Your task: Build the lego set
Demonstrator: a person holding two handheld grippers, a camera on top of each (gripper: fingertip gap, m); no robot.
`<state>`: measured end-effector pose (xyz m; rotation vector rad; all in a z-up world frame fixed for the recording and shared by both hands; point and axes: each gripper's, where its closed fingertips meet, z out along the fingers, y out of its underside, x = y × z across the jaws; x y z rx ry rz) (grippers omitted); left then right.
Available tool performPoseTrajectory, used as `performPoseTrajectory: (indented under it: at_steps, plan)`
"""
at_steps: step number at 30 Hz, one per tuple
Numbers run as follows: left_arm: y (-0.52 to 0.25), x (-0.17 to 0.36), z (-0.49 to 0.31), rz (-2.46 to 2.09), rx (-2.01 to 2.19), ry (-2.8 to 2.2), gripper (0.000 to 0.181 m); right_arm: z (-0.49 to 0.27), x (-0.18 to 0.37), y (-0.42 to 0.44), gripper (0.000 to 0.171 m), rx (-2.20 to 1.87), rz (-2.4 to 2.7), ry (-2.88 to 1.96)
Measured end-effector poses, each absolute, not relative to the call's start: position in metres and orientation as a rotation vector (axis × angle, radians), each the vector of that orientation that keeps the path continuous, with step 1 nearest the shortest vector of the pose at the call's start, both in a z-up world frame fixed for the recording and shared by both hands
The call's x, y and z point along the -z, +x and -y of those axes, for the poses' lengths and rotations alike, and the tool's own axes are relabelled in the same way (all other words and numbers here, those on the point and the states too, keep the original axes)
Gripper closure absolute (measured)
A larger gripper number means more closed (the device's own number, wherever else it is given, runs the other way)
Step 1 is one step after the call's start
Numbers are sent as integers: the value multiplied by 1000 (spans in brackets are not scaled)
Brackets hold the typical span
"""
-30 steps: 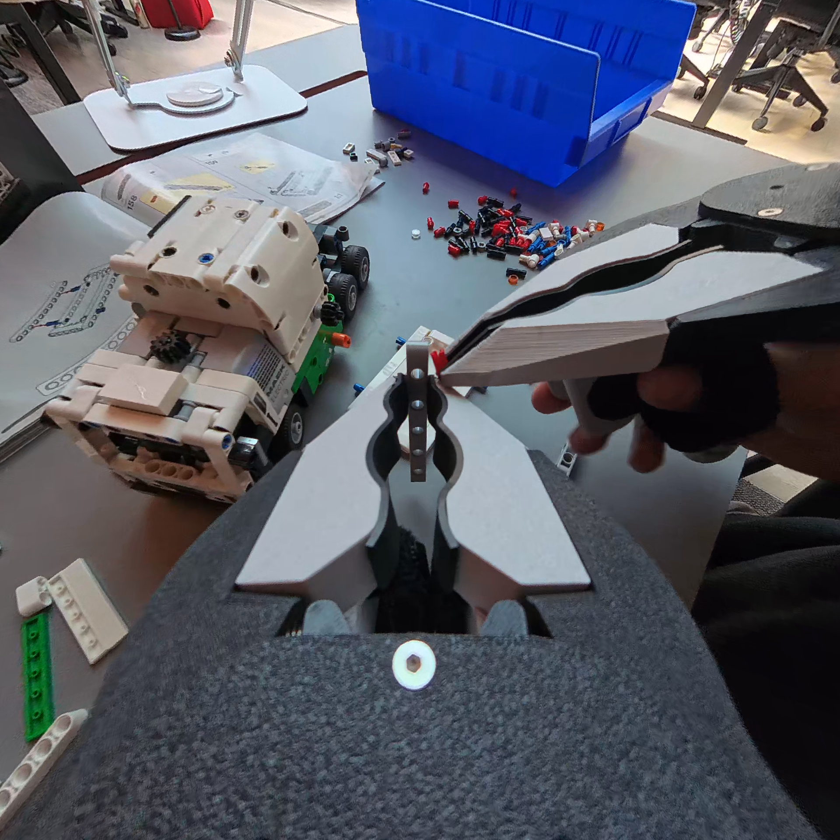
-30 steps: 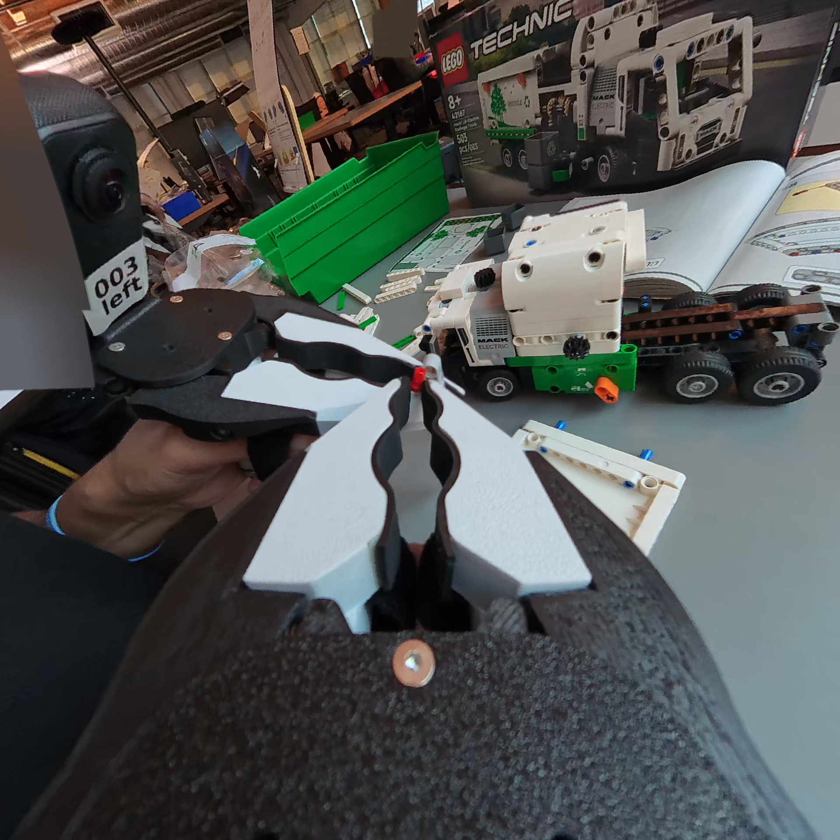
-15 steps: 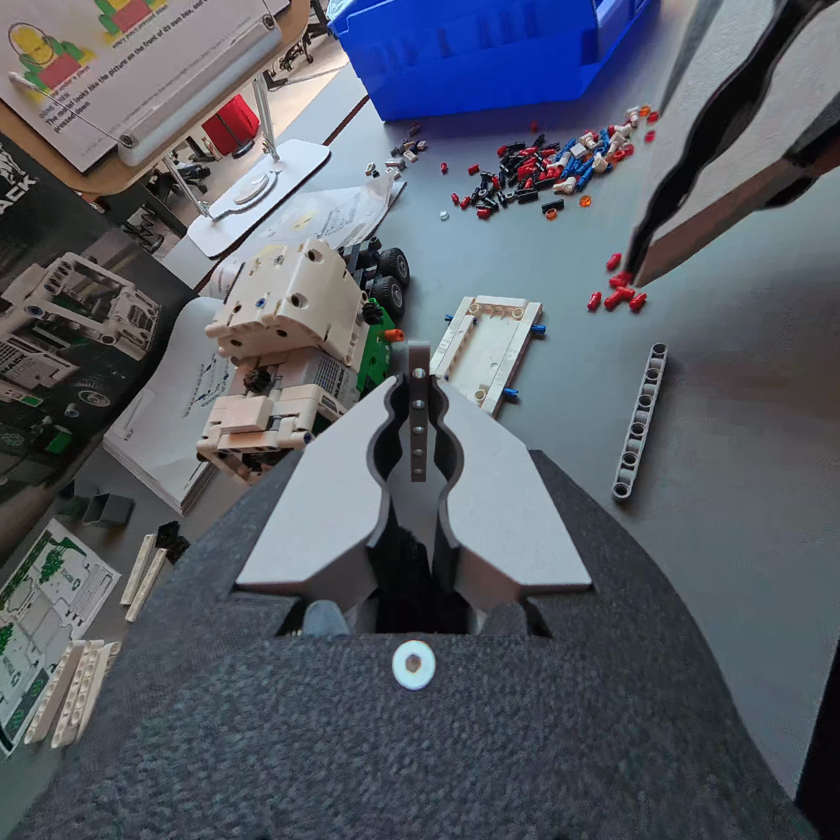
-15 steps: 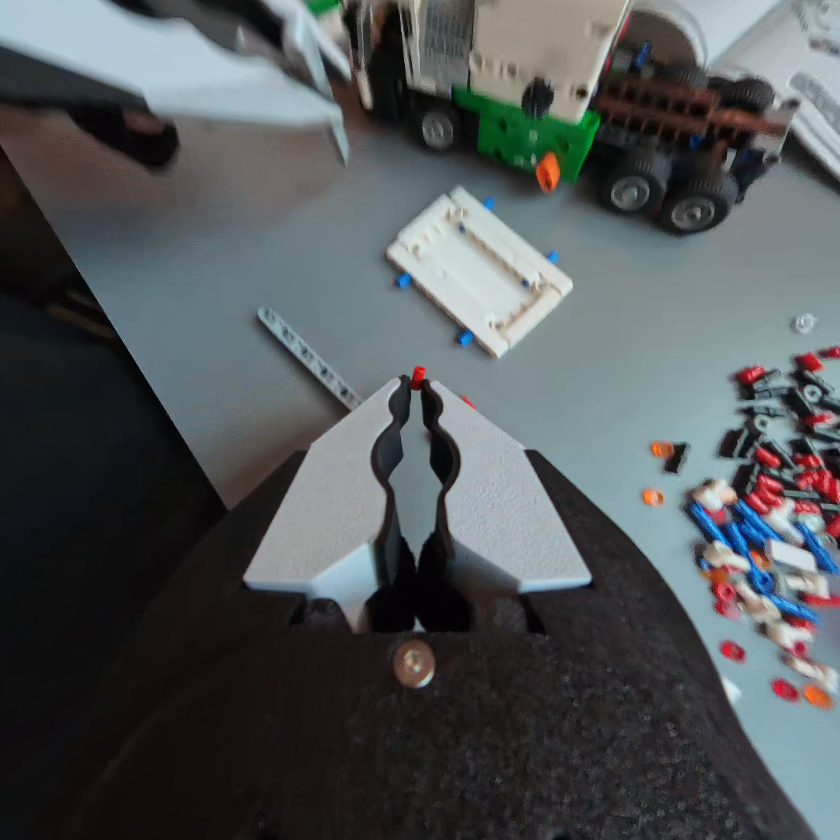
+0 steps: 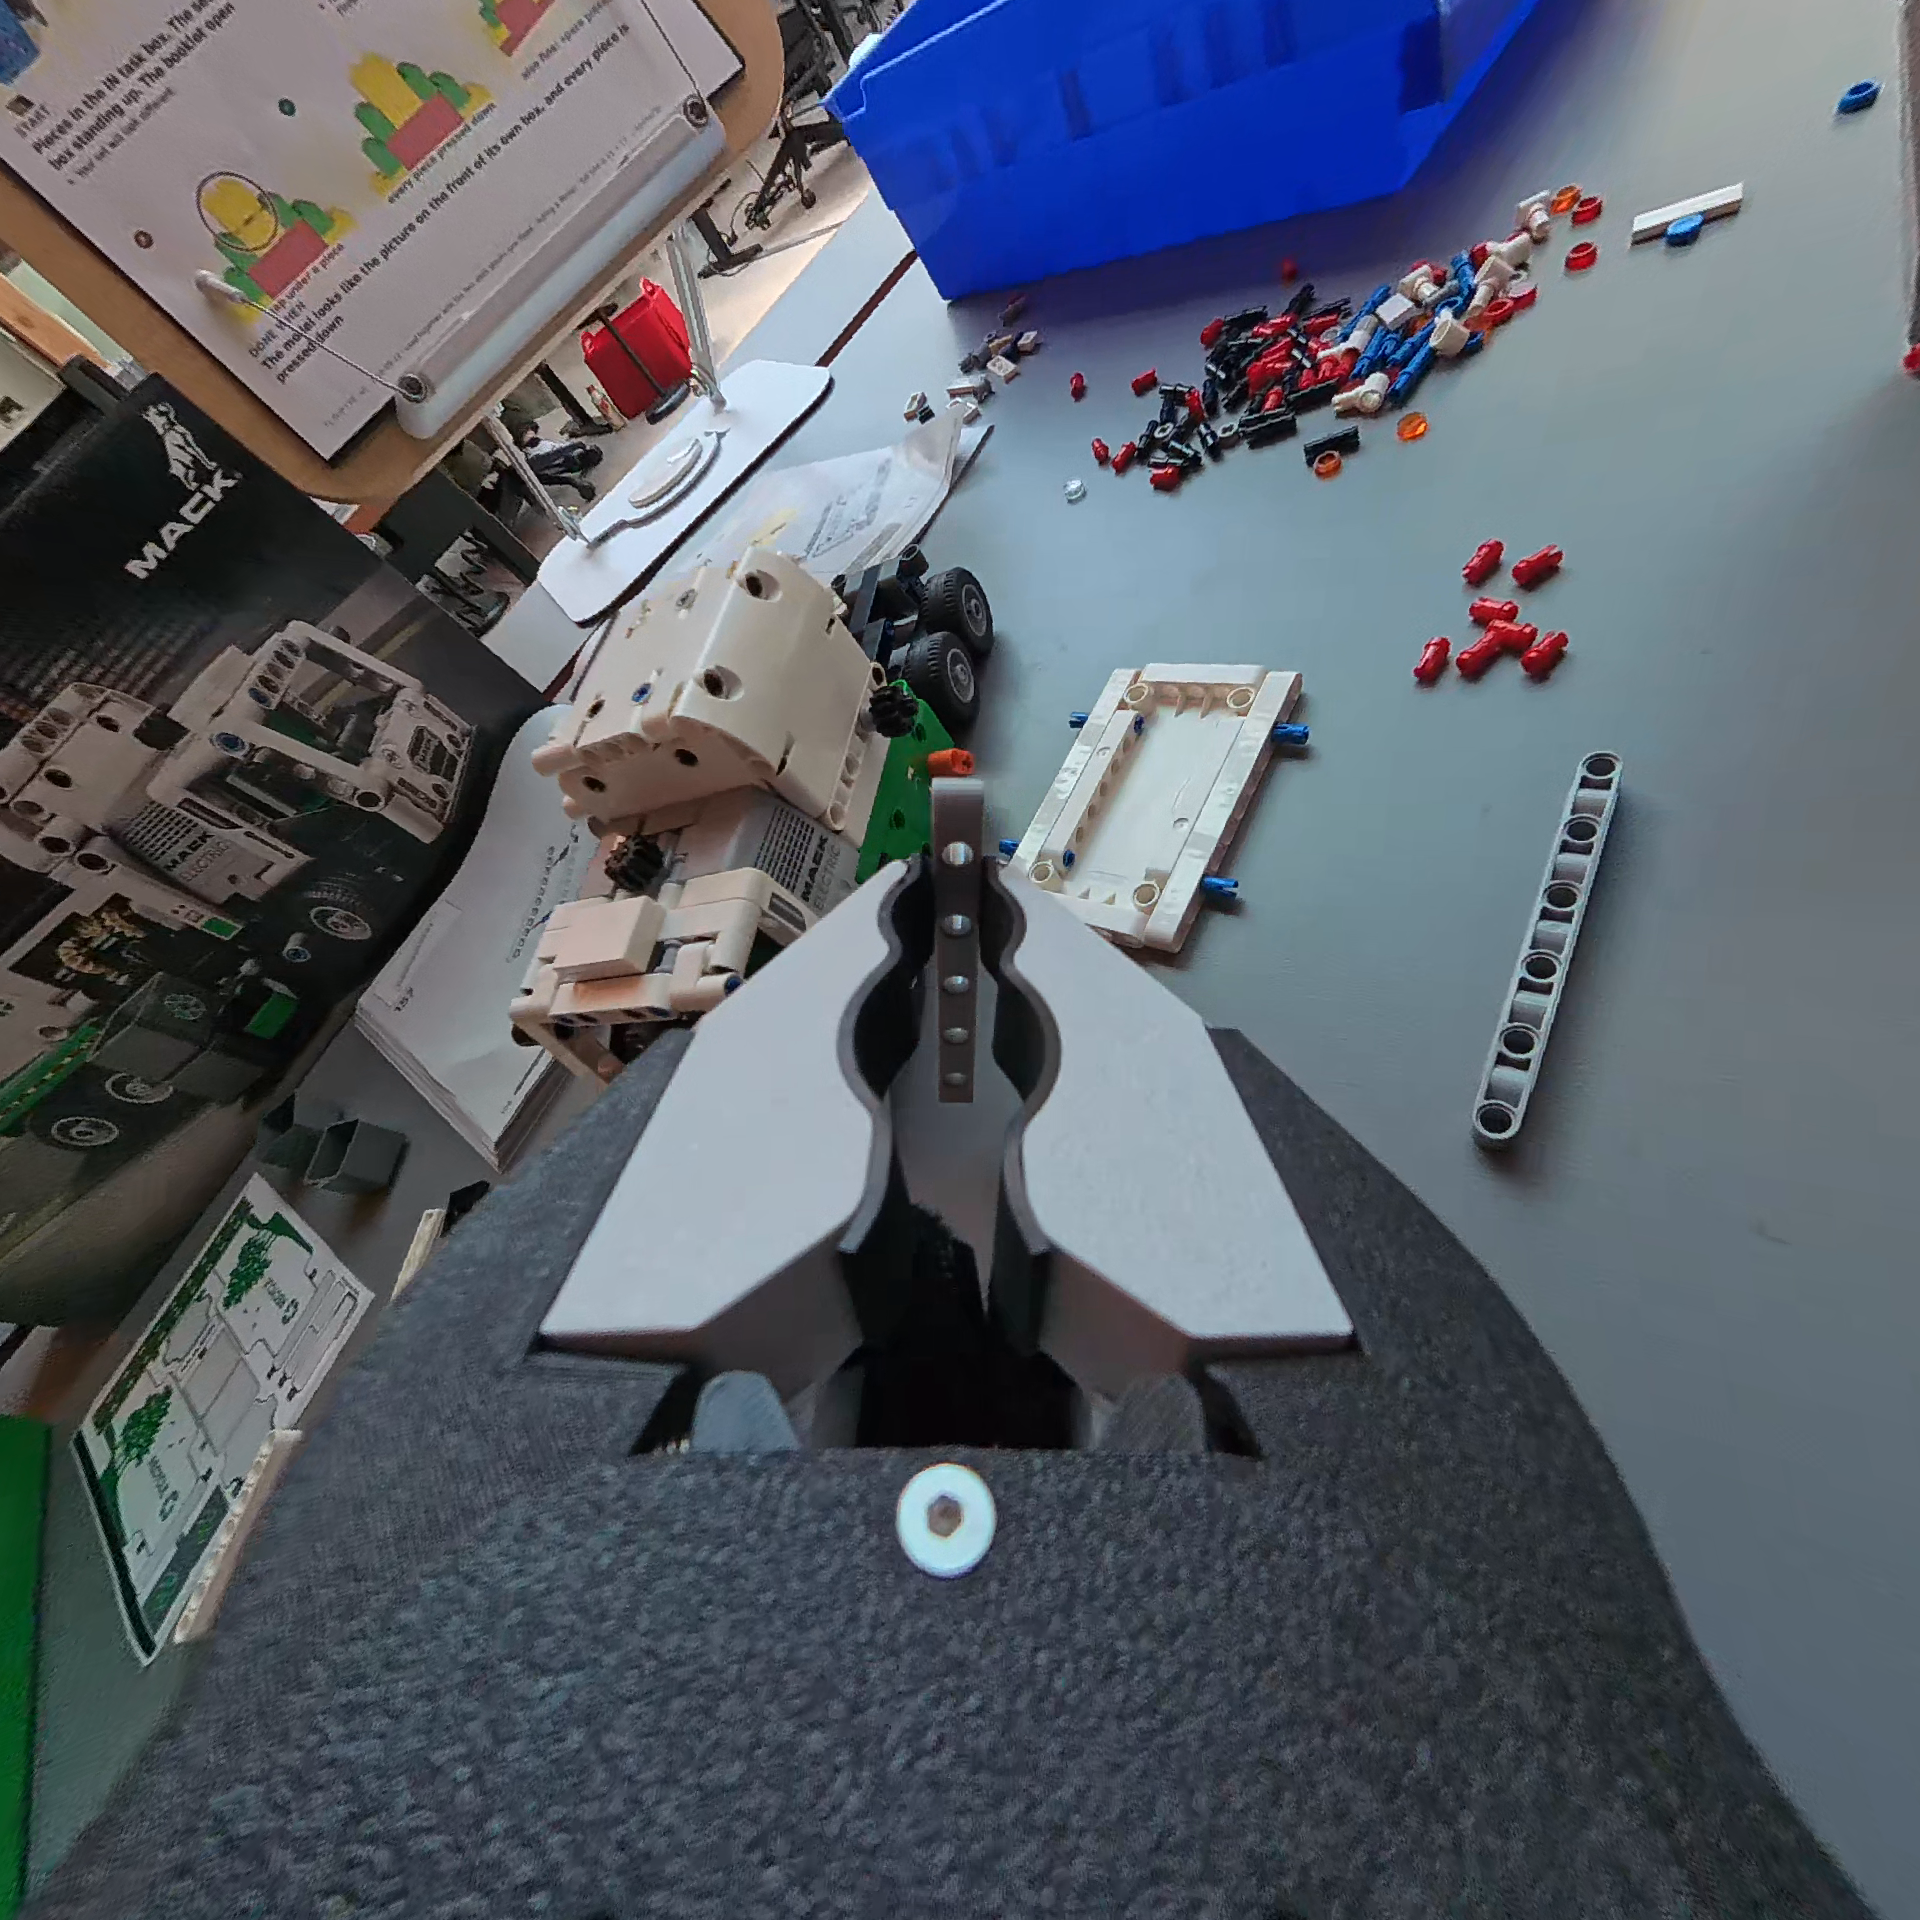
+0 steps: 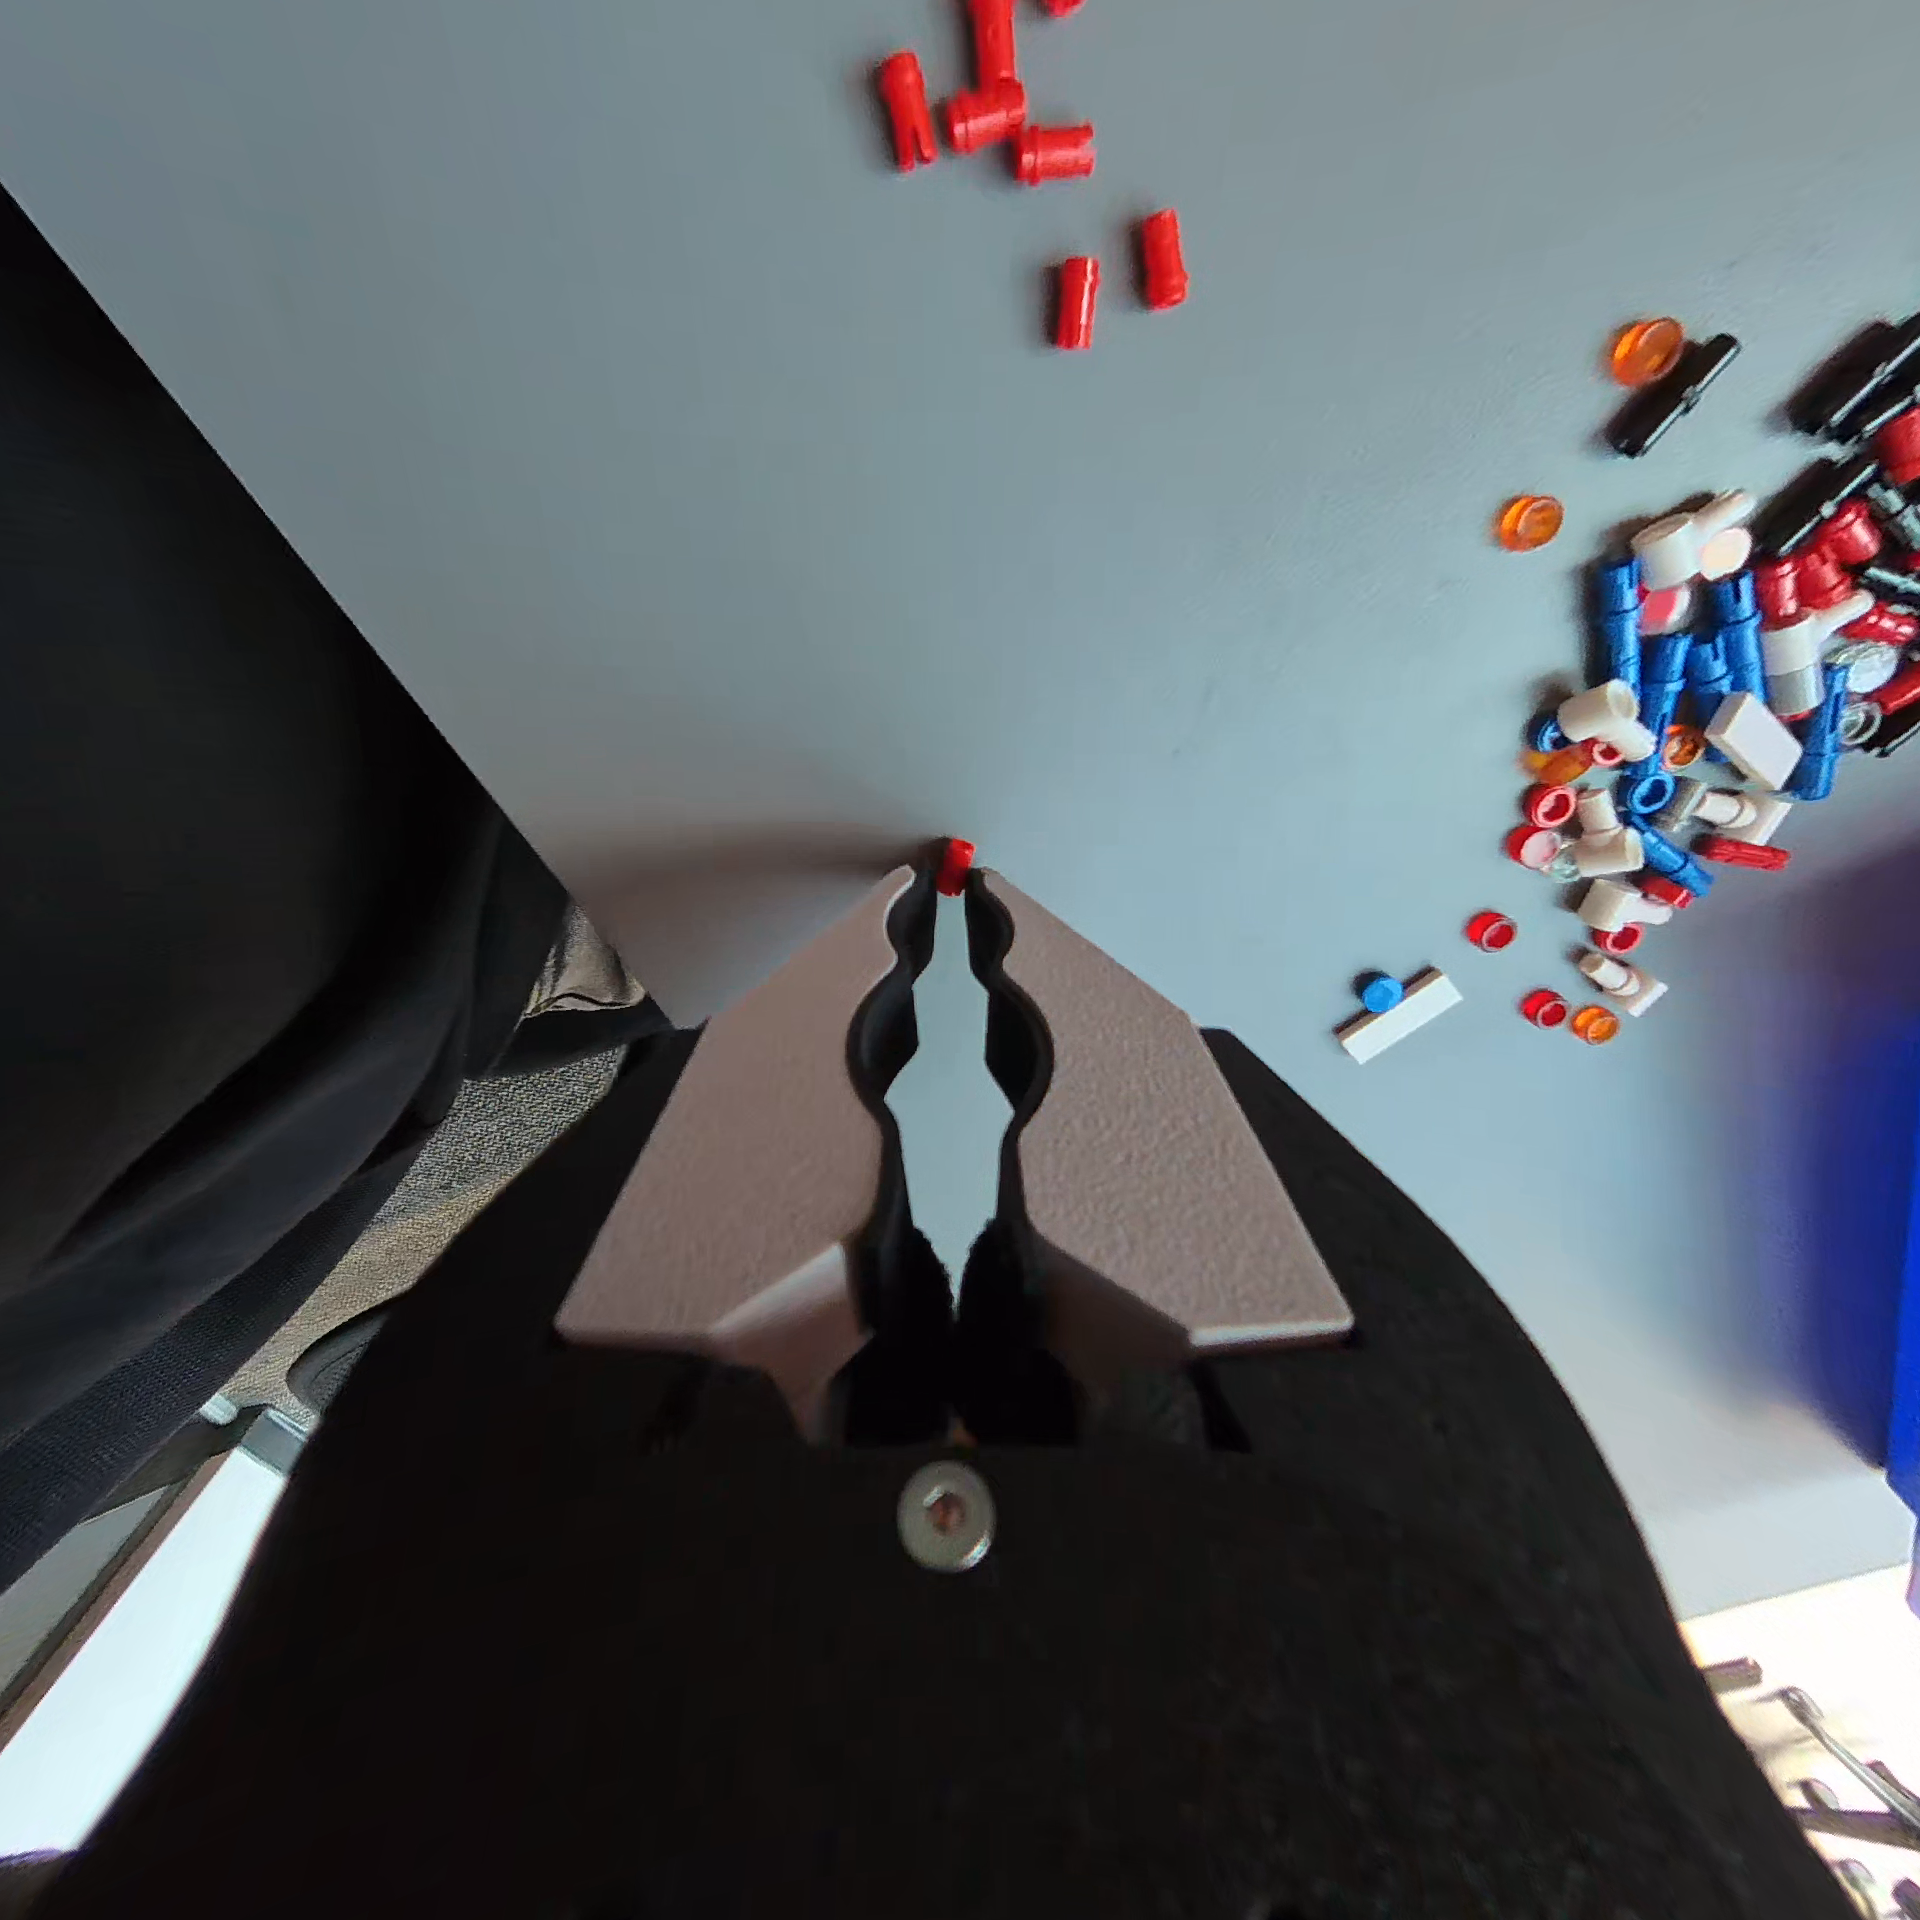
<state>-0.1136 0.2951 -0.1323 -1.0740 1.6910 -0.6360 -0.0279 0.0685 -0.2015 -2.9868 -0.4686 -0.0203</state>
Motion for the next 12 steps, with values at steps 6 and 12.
performPoseTrajectory:
  at_steps: [6,12]
  plan:
    - [-112,132,-289,-1692,657,-1061,175,-73,201,-26,164,20,410,-2923]
    - [-112,133,-286,-1694,682,-1064,175,-76,188,-21,156,-104,169,-2596]
